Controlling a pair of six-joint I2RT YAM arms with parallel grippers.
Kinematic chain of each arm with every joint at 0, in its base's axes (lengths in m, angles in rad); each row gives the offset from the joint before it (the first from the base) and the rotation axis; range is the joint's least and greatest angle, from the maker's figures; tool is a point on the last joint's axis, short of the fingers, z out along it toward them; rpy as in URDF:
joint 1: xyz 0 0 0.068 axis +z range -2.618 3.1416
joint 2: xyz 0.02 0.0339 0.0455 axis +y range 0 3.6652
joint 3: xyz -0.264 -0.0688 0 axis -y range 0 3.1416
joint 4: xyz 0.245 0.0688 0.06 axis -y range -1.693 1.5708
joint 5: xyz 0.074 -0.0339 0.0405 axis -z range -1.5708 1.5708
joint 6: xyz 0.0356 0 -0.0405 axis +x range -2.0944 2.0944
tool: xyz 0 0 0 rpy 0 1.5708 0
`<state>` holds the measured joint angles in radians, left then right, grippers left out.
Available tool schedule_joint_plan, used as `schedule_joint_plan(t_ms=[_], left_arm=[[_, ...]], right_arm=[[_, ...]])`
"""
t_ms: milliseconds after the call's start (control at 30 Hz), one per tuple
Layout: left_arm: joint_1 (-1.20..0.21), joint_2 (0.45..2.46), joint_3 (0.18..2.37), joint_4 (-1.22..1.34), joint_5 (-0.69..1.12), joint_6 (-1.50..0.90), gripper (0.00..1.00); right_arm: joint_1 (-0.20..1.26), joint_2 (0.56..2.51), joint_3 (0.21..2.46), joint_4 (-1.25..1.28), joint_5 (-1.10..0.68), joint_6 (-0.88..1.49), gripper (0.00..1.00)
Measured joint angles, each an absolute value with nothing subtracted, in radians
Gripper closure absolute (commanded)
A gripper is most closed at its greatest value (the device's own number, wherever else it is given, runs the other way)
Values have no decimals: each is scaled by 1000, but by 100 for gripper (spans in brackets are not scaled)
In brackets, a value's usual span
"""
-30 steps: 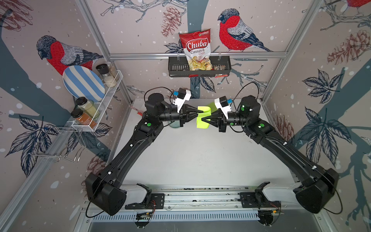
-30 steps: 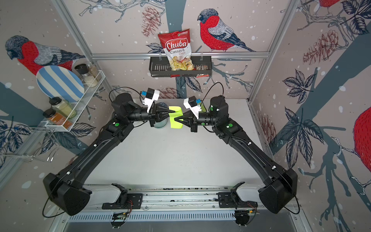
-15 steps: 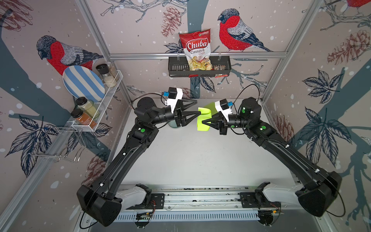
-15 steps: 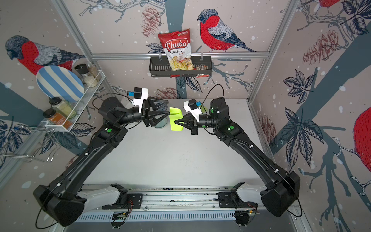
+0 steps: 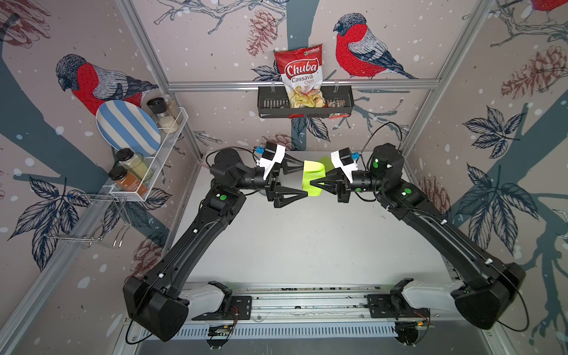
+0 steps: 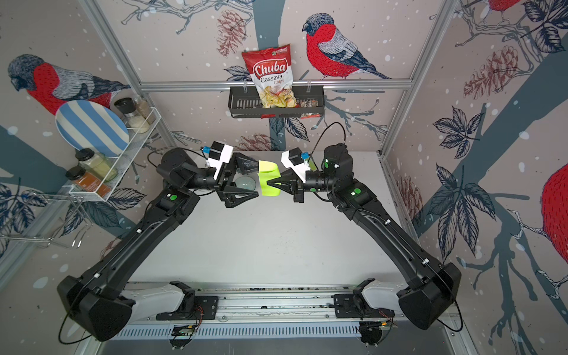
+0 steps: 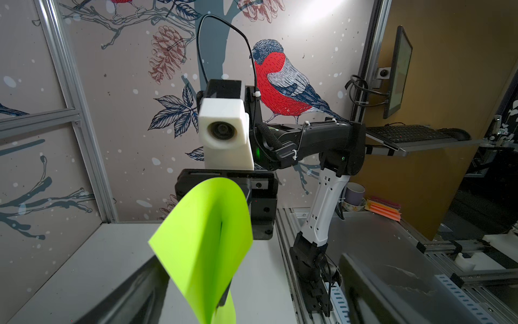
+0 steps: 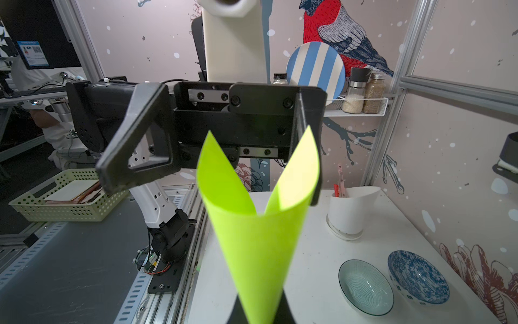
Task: Fold the square paper along the opposite sides
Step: Smooth out the paper.
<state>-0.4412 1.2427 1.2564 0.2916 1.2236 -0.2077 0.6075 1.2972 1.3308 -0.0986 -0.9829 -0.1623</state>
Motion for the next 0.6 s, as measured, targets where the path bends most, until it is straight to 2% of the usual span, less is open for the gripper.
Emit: schedule_joint_plan(t_ms=[333, 433, 600], left_arm=[[-441, 1236, 1261, 241, 1145, -165, 6], [-441, 1240, 1261, 231, 1125, -165, 17], [-441, 1248, 1261, 231, 1122, -166, 46]], right_arm=[[611, 1316, 1342, -114, -999, -178, 100], [614, 1316, 1343, -113, -1002, -178, 100], [614, 1319, 1343, -113, -1002, -178, 100]])
